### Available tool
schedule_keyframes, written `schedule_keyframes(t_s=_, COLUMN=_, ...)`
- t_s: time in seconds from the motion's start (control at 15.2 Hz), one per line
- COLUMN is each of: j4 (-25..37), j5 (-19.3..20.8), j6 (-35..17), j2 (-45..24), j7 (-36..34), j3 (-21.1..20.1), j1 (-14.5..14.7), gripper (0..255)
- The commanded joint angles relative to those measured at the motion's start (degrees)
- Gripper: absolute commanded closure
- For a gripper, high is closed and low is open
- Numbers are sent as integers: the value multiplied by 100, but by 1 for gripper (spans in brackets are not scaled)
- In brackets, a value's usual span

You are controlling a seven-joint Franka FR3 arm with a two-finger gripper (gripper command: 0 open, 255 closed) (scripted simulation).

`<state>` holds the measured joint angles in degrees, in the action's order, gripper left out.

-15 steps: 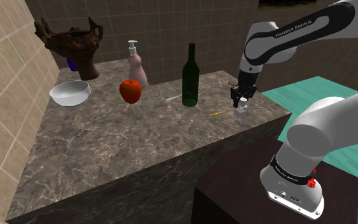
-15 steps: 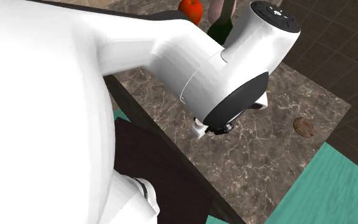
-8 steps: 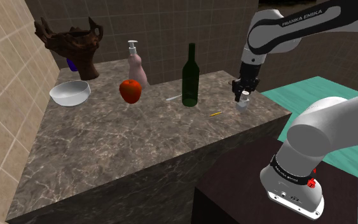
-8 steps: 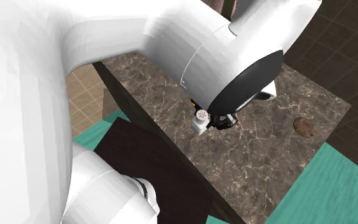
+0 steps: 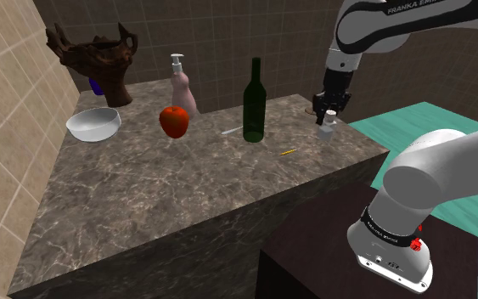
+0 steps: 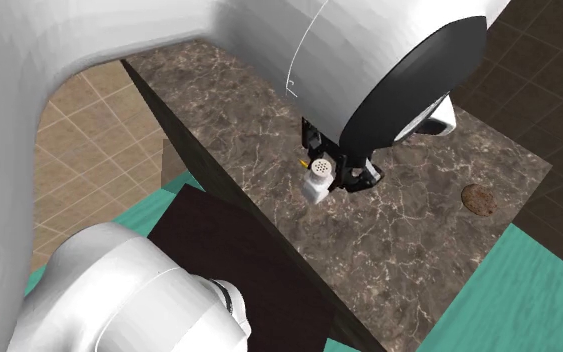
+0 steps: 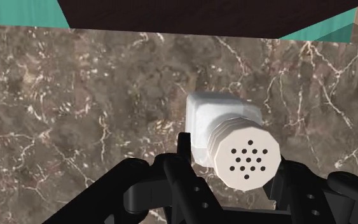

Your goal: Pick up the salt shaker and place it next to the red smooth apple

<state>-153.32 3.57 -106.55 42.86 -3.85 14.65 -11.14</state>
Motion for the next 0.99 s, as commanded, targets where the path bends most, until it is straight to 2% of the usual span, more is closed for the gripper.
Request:
schedule_keyframes(t_s=0.0, j4=133, j5=-11, j6=164, j2=29, j7=-9, j3=-18, j1=4, gripper=255)
schedule_keyframes(t_s=0.92, j4=1168, j5=-117, j6=1257, j2=93, j7=-96, j3=-154, j1=61, gripper=255)
